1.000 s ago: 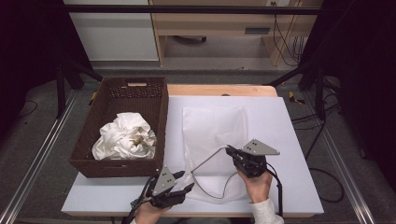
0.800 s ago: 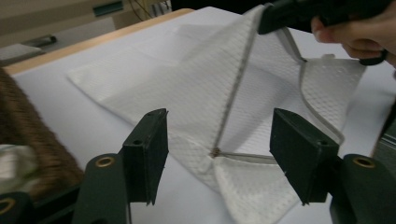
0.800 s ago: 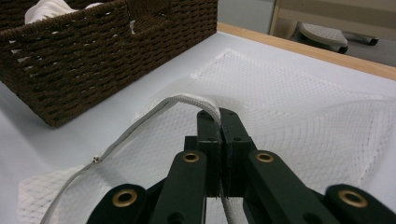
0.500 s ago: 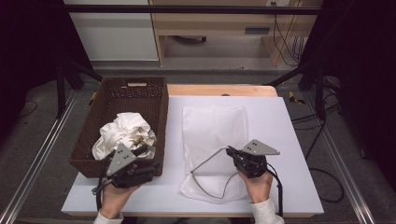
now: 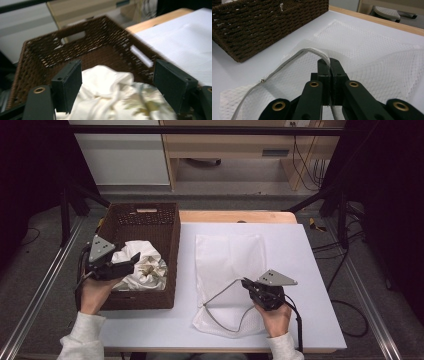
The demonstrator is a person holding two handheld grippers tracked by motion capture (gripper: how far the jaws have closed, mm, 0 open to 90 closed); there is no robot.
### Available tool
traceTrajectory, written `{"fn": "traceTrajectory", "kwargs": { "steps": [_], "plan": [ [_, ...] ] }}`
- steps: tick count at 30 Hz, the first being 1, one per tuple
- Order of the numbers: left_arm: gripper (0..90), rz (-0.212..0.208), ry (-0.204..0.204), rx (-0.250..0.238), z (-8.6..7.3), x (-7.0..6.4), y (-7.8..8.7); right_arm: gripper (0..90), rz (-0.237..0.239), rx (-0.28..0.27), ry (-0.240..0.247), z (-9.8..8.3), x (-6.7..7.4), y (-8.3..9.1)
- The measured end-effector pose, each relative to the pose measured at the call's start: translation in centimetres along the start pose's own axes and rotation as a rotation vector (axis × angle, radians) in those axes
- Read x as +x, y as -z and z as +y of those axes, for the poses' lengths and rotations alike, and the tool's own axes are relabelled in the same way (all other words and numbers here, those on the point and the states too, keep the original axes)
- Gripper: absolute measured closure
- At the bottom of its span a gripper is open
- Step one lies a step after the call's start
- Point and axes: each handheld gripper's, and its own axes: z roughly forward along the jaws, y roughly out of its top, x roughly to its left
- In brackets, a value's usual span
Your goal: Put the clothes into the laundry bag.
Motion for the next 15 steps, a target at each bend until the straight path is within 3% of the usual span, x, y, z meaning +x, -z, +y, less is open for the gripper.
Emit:
{"fn": "traceTrajectory", "kwargs": {
  "steps": [5,8,12,15],
  "plan": [
    [18.8,0.028,-0.036,0.092,-0.4,1.3,-2.7,88.4,0.002,0.013,-0.003,-0.1,-0.1,-0.1],
    [17.0,0.019,-0.024,0.146,-0.9,1.9,-3.7,88.4,0.002,0.014,-0.004,-0.1,-0.2,0.0],
    [13.6,0.010,-0.045,0.194,-1.5,2.1,-4.5,88.4,0.005,0.022,-0.007,-0.2,-0.2,0.0],
    [12.6,-0.022,-0.066,0.249,-2.2,2.3,-5.2,88.4,0.005,0.030,-0.009,-0.2,-0.3,-0.1]
  ]
}}
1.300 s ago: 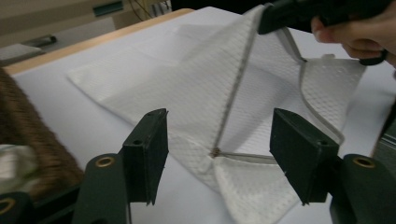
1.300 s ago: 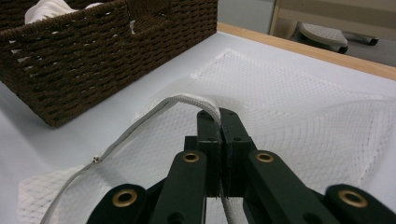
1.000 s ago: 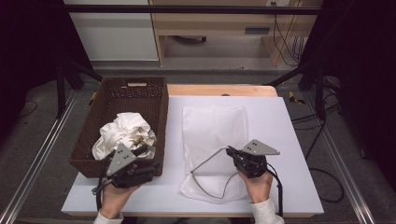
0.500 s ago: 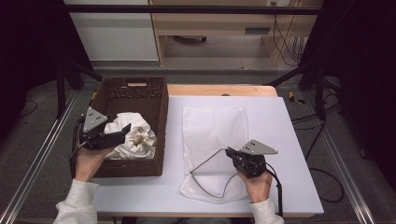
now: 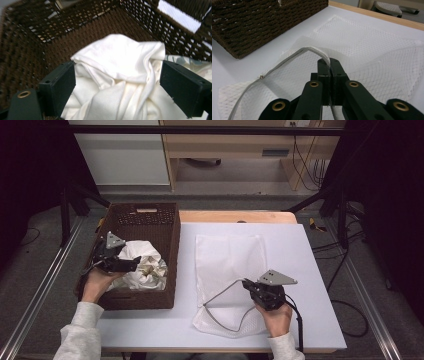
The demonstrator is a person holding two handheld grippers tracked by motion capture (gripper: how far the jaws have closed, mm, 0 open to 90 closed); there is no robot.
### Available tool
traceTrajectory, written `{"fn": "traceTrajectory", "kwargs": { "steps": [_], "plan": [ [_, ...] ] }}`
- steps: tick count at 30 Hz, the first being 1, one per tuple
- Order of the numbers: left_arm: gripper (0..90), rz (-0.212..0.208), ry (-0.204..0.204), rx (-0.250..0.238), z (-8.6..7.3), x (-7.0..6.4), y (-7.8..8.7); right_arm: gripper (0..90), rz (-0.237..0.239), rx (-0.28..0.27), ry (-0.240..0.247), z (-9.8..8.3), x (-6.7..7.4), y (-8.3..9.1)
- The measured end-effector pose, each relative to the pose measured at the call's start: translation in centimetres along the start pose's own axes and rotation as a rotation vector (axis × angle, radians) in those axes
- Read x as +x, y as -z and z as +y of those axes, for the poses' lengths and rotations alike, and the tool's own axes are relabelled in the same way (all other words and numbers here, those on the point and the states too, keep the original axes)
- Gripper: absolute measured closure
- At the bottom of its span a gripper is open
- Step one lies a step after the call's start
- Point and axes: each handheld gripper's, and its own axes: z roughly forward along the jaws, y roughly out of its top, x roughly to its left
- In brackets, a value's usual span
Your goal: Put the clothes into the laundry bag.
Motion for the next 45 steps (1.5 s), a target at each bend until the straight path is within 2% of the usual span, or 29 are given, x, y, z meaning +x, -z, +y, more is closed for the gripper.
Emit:
{"fn": "traceTrajectory", "kwargs": {
  "steps": [2,3,4,5,6,9,12,13,14,16,19,22,23,25,26,28,30,32,34,38,42,43,44,45],
  "plan": [
    [11.4,-0.004,-0.010,0.018,-0.1,0.0,-0.3,88.3,0.001,0.000,0.001,0.0,0.0,0.0],
    [9.1,-0.022,-0.018,0.048,-0.4,-0.1,-1.0,88.3,0.004,0.004,-0.001,0.0,0.0,-0.1],
    [8.9,-0.039,-0.013,0.061,-0.6,-0.1,-1.2,88.3,0.007,0.008,-0.005,0.0,0.0,-0.1],
    [8.7,-0.039,-0.013,0.061,-0.6,-0.1,-1.2,88.2,0.008,0.009,0.001,0.0,-0.1,-0.1],
    [8.1,-0.072,0.007,0.094,-0.8,-0.1,-1.7,88.2,0.007,0.014,-0.002,0.0,-0.1,-0.1],
    [7.6,-0.114,0.042,0.148,-1.0,-0.1,-2.5,88.0,0.013,0.025,-0.008,-0.1,-0.1,-0.2],
    [7.0,-0.121,0.042,0.216,-1.0,-0.3,-3.3,87.7,0.015,0.031,-0.006,-0.1,-0.1,-0.3],
    [7.0,-0.121,0.042,0.216,-1.0,-0.3,-3.3,87.7,0.018,0.035,-0.007,-0.1,-0.1,-0.4],
    [7.0,-0.110,0.021,0.251,-1.0,-0.7,-3.8,87.5,0.018,0.035,-0.003,-0.1,-0.1,-0.4],
    [7.0,-0.114,0.015,0.268,-1.0,-0.9,-4.2,87.1,0.020,0.036,-0.005,-0.1,-0.1,-0.4],
    [7.3,-0.140,0.028,0.289,-1.1,-0.7,-4.5,86.7,0.022,0.039,-0.004,-0.1,-0.1,-0.4],
    [10.0,-0.154,0.027,0.305,-1.1,-0.7,-4.8,86.6,0.023,0.042,-0.005,-0.1,-0.1,-0.5],
    [11.9,-0.171,0.034,0.323,-1.0,-0.8,-4.9,86.5,0.023,0.045,-0.008,-0.1,-0.1,-0.5],
    [18.2,-0.182,0.034,0.325,-1.0,-0.8,-5.0,86.5,0.024,0.046,-0.009,-0.1,-0.1,-0.5],
    [23.8,-0.209,0.039,0.333,-0.9,-0.8,-4.9,86.5,0.025,0.046,-0.009,-0.1,-0.1,-0.5],
    [32.8,-0.229,0.042,0.341,-0.8,-0.9,-4.8,86.5,0.024,0.047,-0.009,-0.1,-0.1,-0.5],
    [45.6,-0.243,0.037,0.342,-0.6,-0.9,-4.7,86.5,0.024,0.048,-0.012,-0.1,-0.2,-0.4],
    [57.3,-0.236,0.037,0.344,-0.6,-0.9,-4.6,86.5,0.025,0.047,-0.014,-0.1,-0.3,-0.4],
    [62.9,-0.230,0.025,0.345,-0.5,-0.9,-4.4,86.6,0.024,0.048,-0.012,-0.2,-0.4,-0.4],
    [66.7,-0.214,0.002,0.332,-0.4,-1.1,-4.1,86.7,0.022,0.049,-0.018,-0.2,-0.4,-0.3],
    [69.4,-0.182,0.008,0.259,-0.3,-1.0,-3.1,86.7,0.021,0.045,-0.022,-0.2,-0.5,-0.2],
    [69.5,-0.182,0.008,0.259,-0.3,-1.0,-3.1,86.7,0.021,0.046,-0.023,-0.3,-0.5,-0.2],
    [69.7,-0.180,0.010,0.211,-0.3,-1.0,-2.6,86.7,0.019,0.047,-0.022,-0.3,-0.6,-0.2],
    [69.7,-0.169,0.007,0.186,-0.2,-0.9,-2.4,86.7,0.019,0.048,-0.023,-0.3,-0.6,-0.2]
  ]
}}
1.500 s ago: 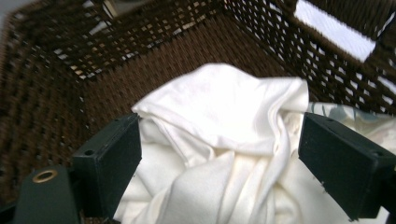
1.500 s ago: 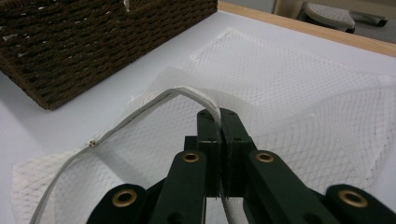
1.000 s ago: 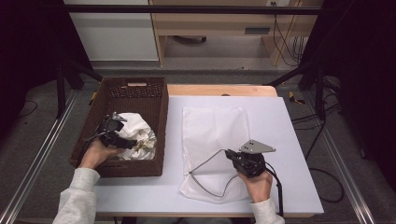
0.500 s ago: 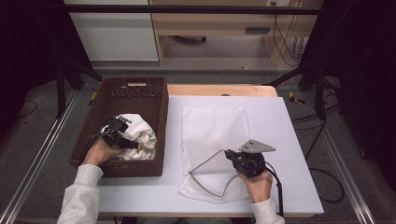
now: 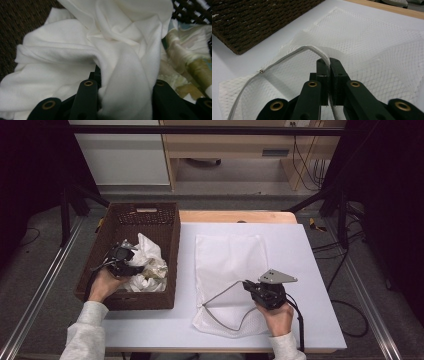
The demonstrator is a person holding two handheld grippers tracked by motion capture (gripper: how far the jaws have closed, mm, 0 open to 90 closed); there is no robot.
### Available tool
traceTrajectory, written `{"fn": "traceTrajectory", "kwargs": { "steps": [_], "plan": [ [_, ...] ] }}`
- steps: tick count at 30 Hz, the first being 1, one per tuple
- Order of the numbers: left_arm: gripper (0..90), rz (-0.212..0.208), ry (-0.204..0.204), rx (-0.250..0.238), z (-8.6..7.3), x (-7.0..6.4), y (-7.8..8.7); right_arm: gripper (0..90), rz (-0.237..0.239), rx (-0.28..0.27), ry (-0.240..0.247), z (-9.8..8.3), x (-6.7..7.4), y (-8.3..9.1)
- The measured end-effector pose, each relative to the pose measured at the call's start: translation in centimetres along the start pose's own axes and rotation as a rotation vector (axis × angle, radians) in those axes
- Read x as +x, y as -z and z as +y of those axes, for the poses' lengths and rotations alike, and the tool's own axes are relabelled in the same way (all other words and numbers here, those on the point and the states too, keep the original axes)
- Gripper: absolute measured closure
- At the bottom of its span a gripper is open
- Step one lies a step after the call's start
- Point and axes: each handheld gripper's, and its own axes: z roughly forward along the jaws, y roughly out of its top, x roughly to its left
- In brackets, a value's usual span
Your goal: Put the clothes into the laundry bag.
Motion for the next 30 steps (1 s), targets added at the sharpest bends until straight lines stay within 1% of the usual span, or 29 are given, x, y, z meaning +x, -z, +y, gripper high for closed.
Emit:
{"fn": "traceTrajectory", "kwargs": {
  "steps": [1,2,3,7,8,9,11,14,16,17,20,21,22,23,24,25,26,27,30],
  "plan": [
    [69.9,0.008,0.002,-0.023,0.0,0.0,0.2,86.7,-0.002,-0.002,-0.002,0.0,0.0,0.0],
    [70.0,0.008,0.002,-0.023,0.0,0.0,0.2,86.7,-0.002,-0.002,-0.002,0.0,0.0,0.0],
    [70.2,0.027,0.004,-0.071,-0.1,-0.1,0.8,86.8,-0.002,-0.003,-0.005,0.0,-0.1,0.0],
    [70.5,0.073,0.000,-0.173,-0.4,-0.2,1.8,86.9,-0.004,-0.008,-0.003,0.0,-0.2,0.2],
    [70.6,0.073,0.000,-0.173,-0.4,-0.2,1.8,86.9,-0.004,-0.008,-0.006,0.0,-0.2,0.2],
    [70.7,0.098,0.001,-0.216,-0.5,-0.3,2.2,86.9,-0.004,-0.009,-0.003,0.0,-0.2,0.2],
    [71.0,0.110,0.015,-0.255,-0.7,-0.2,2.5,86.9,-0.003,-0.008,-0.004,0.0,-0.3,0.3],
    [71.3,0.118,0.045,-0.300,-0.8,0.1,3.0,87.0,-0.004,-0.008,-0.008,0.0,-0.3,0.3],
    [71.6,0.125,0.047,-0.309,-0.8,0.2,3.1,87.0,-0.004,-0.009,-0.008,0.0,-0.3,0.3],
    [71.6,0.135,0.047,-0.317,-0.7,0.2,3.3,87.0,-0.004,-0.009,-0.008,0.0,-0.3,0.3],
    [71.8,0.145,0.066,-0.343,-0.5,0.5,3.7,87.1,-0.003,-0.011,-0.010,0.0,-0.3,0.3],
    [71.8,0.146,0.083,-0.373,-0.4,0.7,4.2,87.1,-0.004,-0.013,-0.007,0.0,-0.3,0.4],
    [71.8,0.146,0.095,-0.379,-0.3,0.8,4.5,87.2,-0.003,-0.014,-0.009,0.0,-0.2,0.4],
    [71.8,0.149,0.105,-0.397,-0.2,0.8,4.8,87.3,-0.002,-0.014,-0.012,0.0,-0.2,0.4],
    [71.9,0.149,0.105,-0.397,-0.2,0.8,4.8,87.3,-0.002,-0.014,-0.012,0.0,-0.2,0.4],
    [71.9,0.165,0.110,-0.433,0.2,0.8,5.6,87.8,-0.005,-0.021,-0.006,0.0,-0.2,0.4],
    [71.9,0.165,0.110,-0.433,0.2,0.8,5.6,87.8,-0.005,-0.021,-0.006,0.0,-0.2,0.4],
    [71.9,0.176,0.112,-0.473,0.8,0.7,6.6,88.0,0.000,-0.026,-0.007,0.1,-0.2,0.5],
    [71.9,0.193,0.099,-0.532,1.7,0.3,8.4,88.2,0.001,-0.028,-0.010,0.1,-0.2,0.5]
  ]
}}
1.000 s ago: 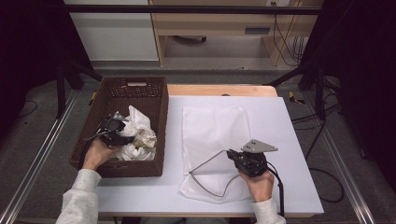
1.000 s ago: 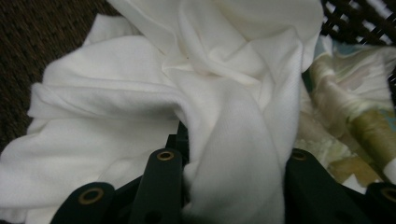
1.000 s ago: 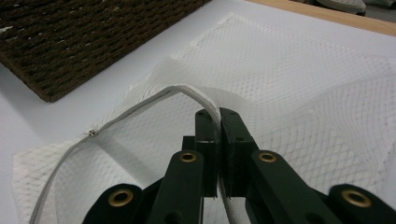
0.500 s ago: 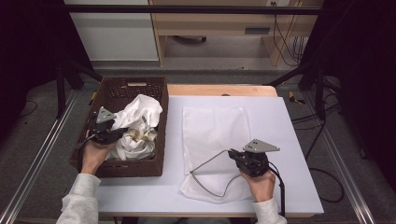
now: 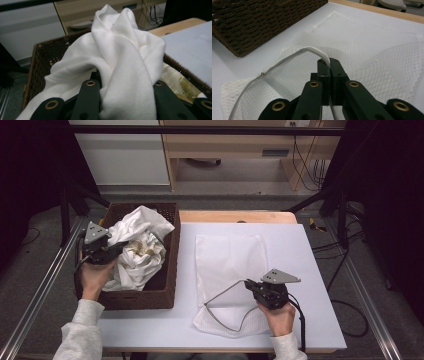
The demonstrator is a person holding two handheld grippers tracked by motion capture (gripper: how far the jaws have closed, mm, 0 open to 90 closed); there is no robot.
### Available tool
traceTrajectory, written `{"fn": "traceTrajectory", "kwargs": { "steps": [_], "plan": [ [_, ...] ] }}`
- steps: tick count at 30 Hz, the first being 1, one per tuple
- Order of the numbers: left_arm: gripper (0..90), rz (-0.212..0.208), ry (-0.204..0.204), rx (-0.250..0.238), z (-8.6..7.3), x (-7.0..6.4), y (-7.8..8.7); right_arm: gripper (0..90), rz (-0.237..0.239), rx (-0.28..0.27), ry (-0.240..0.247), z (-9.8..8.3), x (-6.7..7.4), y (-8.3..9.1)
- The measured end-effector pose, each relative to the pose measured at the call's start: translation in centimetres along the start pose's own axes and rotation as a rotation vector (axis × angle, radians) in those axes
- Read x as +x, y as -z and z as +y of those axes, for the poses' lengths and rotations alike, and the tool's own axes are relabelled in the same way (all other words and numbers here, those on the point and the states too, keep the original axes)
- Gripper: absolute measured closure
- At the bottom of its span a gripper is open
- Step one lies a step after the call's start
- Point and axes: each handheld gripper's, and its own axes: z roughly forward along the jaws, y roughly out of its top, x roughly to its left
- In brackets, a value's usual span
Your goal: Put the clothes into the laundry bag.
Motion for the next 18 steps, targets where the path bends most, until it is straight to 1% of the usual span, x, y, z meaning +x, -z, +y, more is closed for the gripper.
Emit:
{"fn": "traceTrajectory", "kwargs": {
  "steps": [6,7,8,9,10,11,15,17,18],
  "plan": [
    [71.9,0.012,0.001,-0.104,3.4,-0.5,2.5,88.3,-0.003,-0.016,0.007,0.0,0.0,0.1],
    [71.9,0.016,-0.006,-0.121,4.0,-0.6,3.0,88.3,-0.003,-0.017,0.005,0.0,0.0,0.1],
    [71.9,0.016,-0.006,-0.121,4.0,-0.6,3.0,88.4,-0.002,-0.020,0.008,0.0,0.0,0.2],
    [71.9,0.019,-0.009,-0.148,5.0,-0.8,3.8,88.4,-0.002,-0.020,0.009,0.1,0.0,0.2],
    [71.9,0.019,-0.009,-0.148,5.0,-0.8,3.8,88.4,-0.002,-0.020,0.009,0.1,0.0,0.2],
    [71.9,0.022,-0.013,-0.176,6.0,-1.0,4.7,88.4,-0.003,-0.023,0.016,0.1,0.0,0.2],
    [71.9,0.015,-0.006,-0.237,7.7,-1.3,6.3,88.4,0.000,-0.028,0.018,0.1,0.0,0.2],
    [71.9,0.003,-0.006,-0.257,8.4,-1.5,7.0,88.4,0.001,-0.031,0.017,0.1,0.0,0.2],
    [71.9,0.003,-0.006,-0.257,8.4,-1.5,7.0,88.4,0.001,-0.031,0.017,0.1,0.0,0.2]
  ]
}}
